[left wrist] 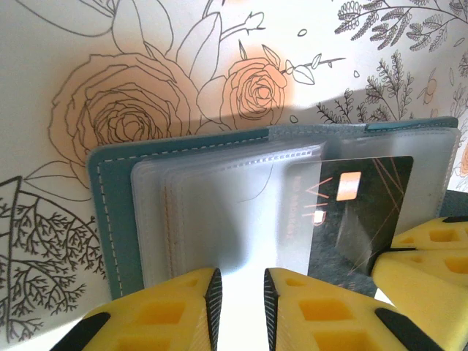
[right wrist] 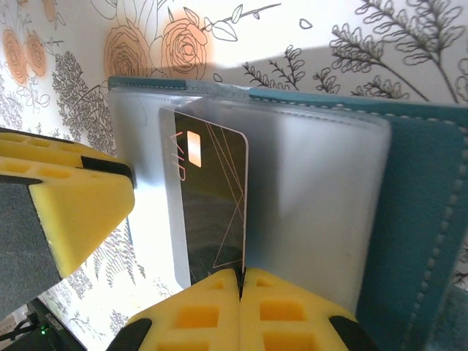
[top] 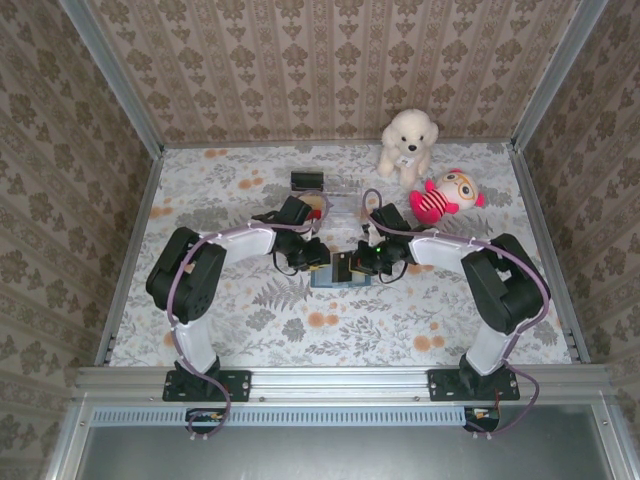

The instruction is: Take the credit cards out of the card holder

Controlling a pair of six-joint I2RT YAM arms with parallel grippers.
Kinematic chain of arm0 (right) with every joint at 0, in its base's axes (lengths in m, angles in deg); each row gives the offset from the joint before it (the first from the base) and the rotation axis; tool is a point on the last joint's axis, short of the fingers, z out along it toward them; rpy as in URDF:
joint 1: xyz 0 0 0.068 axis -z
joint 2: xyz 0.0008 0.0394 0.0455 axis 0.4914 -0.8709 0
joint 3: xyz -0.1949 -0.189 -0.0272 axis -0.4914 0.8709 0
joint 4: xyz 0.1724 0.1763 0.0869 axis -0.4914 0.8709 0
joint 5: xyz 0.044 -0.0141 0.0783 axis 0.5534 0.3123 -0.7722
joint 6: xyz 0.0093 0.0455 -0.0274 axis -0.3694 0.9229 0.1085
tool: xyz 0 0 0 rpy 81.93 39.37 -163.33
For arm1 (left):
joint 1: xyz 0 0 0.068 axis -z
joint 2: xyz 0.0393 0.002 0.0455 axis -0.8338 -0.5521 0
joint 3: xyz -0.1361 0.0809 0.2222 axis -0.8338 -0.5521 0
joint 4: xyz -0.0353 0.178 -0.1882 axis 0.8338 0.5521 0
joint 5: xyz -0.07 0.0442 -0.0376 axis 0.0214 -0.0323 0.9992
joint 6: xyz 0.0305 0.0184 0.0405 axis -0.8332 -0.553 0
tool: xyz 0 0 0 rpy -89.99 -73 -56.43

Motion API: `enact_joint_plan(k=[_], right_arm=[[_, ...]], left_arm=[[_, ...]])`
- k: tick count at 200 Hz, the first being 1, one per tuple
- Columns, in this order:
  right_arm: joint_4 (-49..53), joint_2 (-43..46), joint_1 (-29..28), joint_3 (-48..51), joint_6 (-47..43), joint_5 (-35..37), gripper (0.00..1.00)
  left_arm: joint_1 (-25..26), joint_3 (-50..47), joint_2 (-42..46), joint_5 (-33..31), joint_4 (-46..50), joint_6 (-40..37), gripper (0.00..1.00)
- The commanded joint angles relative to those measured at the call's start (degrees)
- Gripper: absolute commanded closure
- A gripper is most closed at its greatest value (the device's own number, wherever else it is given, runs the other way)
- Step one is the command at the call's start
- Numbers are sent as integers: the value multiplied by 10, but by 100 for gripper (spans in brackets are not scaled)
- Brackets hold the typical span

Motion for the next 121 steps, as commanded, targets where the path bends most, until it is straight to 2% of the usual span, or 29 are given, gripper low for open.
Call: enact_joint_plan(k=[1,63,121], right_arm=[[-18,13,5,16,-6,-22,100],[-32,-19,5,-3,14,-49,92],[-77,-26,-1,-5,43,-69,90]], left_arm=[[-7,-4,-9,13,-3,-11,75],[-5,2,-24,12,14,-12,83],[2,-2,-39,-9,36,-18,89]])
